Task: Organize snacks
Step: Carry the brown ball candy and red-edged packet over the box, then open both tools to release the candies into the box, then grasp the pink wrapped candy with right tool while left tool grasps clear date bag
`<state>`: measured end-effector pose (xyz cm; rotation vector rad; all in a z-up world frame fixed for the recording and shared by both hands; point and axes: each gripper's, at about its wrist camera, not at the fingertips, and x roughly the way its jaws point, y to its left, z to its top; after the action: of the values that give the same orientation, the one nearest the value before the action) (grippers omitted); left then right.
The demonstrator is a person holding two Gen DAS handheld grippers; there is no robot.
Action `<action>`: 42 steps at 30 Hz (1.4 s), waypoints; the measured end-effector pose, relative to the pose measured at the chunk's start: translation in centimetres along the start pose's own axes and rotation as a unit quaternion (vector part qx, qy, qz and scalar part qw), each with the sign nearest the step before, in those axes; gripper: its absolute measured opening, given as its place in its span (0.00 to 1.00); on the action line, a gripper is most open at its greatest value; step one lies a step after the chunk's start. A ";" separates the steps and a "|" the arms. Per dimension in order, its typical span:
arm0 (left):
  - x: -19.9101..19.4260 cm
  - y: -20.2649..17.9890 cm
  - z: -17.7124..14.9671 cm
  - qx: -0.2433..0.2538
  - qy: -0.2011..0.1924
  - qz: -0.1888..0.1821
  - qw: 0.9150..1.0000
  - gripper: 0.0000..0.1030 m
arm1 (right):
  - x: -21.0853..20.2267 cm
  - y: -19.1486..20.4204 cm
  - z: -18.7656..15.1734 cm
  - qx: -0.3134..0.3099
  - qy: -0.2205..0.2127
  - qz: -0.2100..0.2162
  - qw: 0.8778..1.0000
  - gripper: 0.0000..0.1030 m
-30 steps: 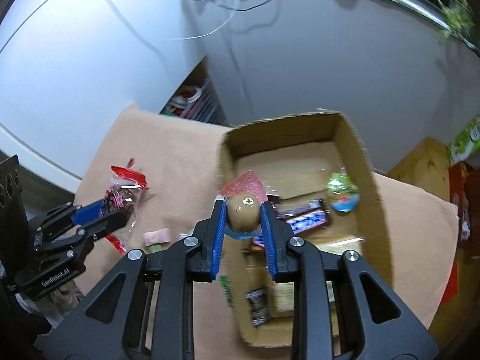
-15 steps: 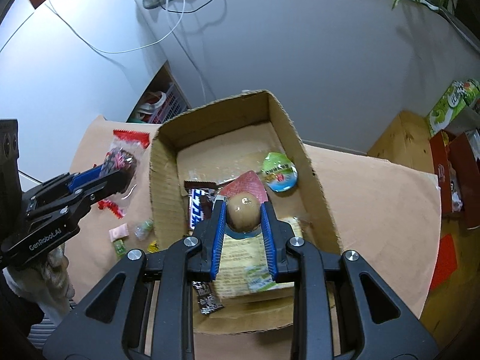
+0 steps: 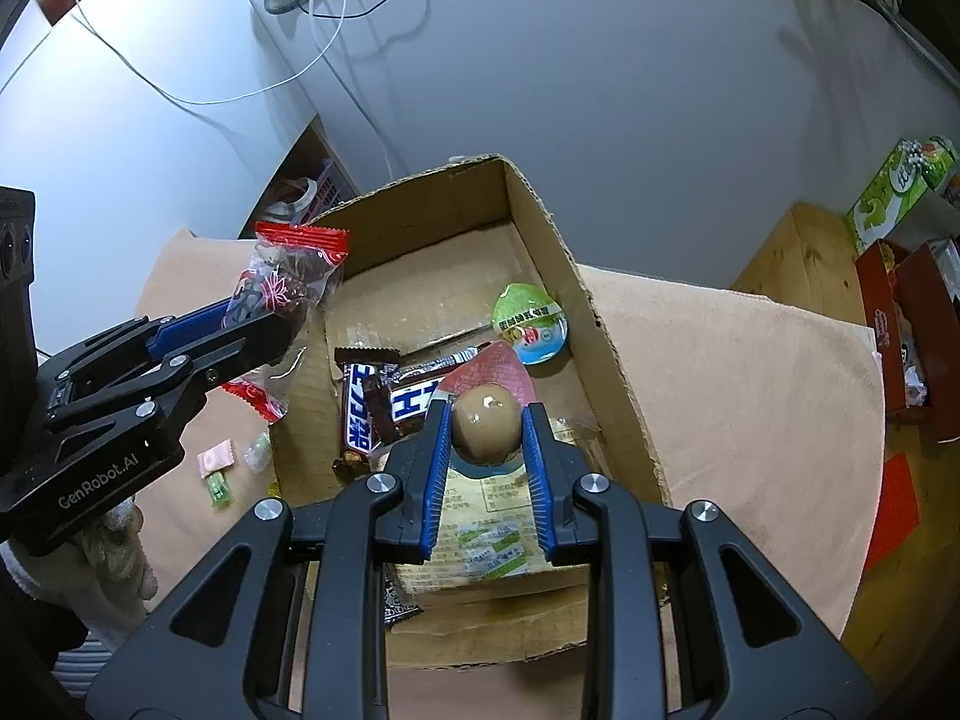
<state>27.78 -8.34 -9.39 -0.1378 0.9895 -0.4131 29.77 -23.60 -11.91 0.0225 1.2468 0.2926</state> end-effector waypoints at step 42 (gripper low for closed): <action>-8.9 9.9 -3.0 -0.085 -0.053 0.057 0.993 0.41 | -2.2 10.7 -1.8 -0.085 -0.014 0.048 0.995 0.45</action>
<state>23.75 4.51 -7.02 -0.2538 0.9224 -0.2144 25.21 -14.09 -8.55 -0.0597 1.1912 0.4790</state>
